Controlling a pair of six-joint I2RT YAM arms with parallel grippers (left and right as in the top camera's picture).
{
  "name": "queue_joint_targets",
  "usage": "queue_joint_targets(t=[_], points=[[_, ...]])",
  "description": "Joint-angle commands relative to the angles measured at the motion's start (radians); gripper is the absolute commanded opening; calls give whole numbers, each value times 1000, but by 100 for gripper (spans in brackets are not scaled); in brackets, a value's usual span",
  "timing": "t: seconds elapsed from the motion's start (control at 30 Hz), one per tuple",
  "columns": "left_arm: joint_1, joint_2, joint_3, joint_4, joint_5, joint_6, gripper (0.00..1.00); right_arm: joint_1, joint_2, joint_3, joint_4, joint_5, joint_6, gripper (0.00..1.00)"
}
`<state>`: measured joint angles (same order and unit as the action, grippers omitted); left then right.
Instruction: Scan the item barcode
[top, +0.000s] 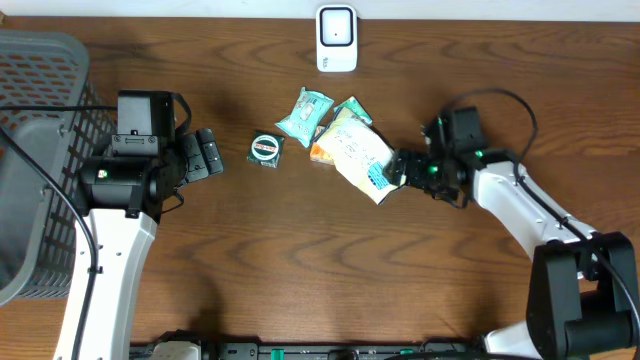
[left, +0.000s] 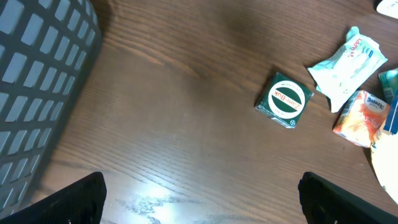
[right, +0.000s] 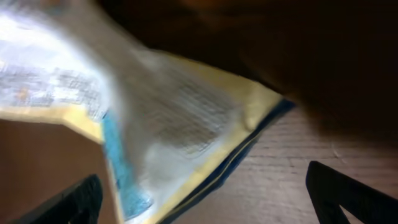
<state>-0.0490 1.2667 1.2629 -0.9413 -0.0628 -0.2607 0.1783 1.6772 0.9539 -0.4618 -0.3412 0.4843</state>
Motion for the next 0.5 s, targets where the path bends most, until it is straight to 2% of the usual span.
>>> queue_joint_targets(t=[0.0,0.1,0.27,0.47], points=[[4,-4,5,-4,-13,5,97,-39,5,-82,88,-152,256,99],[4,-4,5,-4,-13,5,98,-40,5,-157,204,-230,375,99],[4,-4,5,-4,-13,5,98,-16,5,-266,406,-233,543,99],[4,-4,5,-4,-13,5,98,-2,5,-306,561,-173,621,99]])
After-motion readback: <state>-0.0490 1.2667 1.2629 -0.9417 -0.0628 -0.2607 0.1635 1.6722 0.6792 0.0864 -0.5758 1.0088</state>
